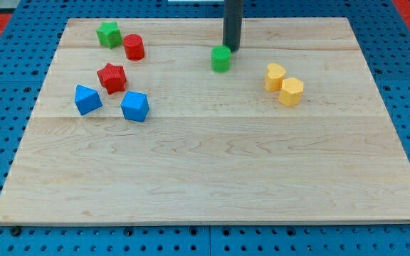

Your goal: Push the cube vertically above the green circle

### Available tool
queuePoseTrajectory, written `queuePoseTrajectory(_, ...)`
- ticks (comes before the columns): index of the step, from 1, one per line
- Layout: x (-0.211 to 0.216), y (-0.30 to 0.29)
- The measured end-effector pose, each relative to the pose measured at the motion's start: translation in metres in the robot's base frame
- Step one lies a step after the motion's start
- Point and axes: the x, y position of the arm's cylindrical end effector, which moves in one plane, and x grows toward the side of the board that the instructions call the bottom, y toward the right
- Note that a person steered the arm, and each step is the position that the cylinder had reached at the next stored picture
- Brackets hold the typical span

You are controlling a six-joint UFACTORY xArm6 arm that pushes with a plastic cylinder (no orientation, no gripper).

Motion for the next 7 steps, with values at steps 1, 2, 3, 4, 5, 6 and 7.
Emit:
queuePoseTrajectory(1,0.059,0.004)
queuePoseTrajectory(2,0.144,0.014)
queuePoseTrajectory(3,0.181,-0.021)
queuePoseTrajectory(4,0.180,-0.063)
queuePoseTrajectory(5,0.179,-0.115)
queuePoseTrajectory(6,0.152,-0.140)
queuePoseTrajectory(7,0.127,-0.151)
